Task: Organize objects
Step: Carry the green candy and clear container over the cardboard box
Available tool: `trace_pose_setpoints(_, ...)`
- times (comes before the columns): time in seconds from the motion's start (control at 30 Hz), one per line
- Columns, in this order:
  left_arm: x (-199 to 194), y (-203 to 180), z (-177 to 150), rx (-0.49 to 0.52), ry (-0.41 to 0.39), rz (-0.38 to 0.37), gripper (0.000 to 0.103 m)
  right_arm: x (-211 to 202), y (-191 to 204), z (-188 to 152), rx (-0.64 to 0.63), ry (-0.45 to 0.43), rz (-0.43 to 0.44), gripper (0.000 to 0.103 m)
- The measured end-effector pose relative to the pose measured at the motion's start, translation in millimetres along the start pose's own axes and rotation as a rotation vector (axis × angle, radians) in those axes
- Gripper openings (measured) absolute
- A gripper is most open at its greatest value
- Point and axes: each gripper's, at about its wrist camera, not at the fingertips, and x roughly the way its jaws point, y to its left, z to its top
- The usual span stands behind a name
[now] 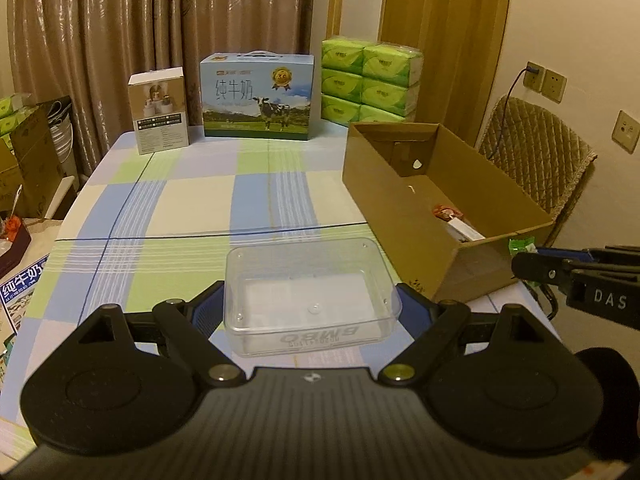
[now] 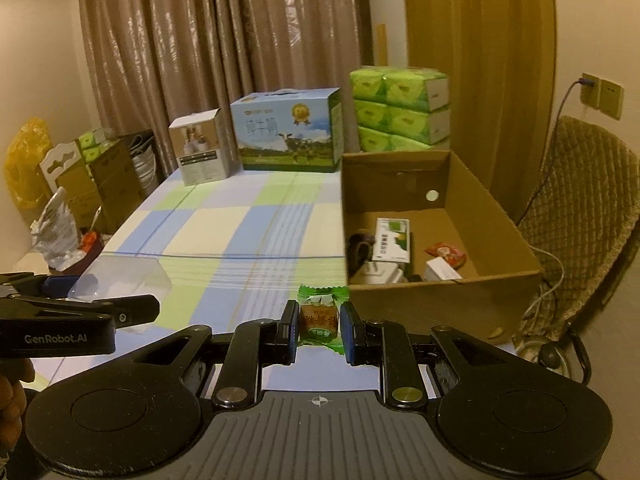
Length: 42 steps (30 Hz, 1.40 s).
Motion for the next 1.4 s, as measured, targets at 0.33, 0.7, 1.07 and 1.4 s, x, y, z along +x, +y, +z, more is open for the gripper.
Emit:
trace_pose_setpoints(0.33, -4.9, -22.8, 3.1, 0.033, -0.003, -0.015, 0.085, -15.5, -20.5, 2.2, 0.034, -0.015, -0.027, 0.019)
trace_pose_setpoints(0.7, -3.3, -40.5, 4.6, 0.054, 0.007, -0.033, 0.085, -24.6, -38.1, 7.4, 0.066, -0.039, -0.048, 0.019)
trace_pose_setpoints(1.07, 4.6, -62.3, 7.2, 0.083, 0.018, -0.068, 0.085, -29.7, -56.1, 7.4, 0.093, -0.044, -0.071, 0.019)
trace_pose_setpoints(1.4, 14.0, -84.3, 12.9, 0.115, 0.026, -0.102, 0.085, -35.9, -76.8, 7.9, 0.123, -0.054, -0.097, 0.019)
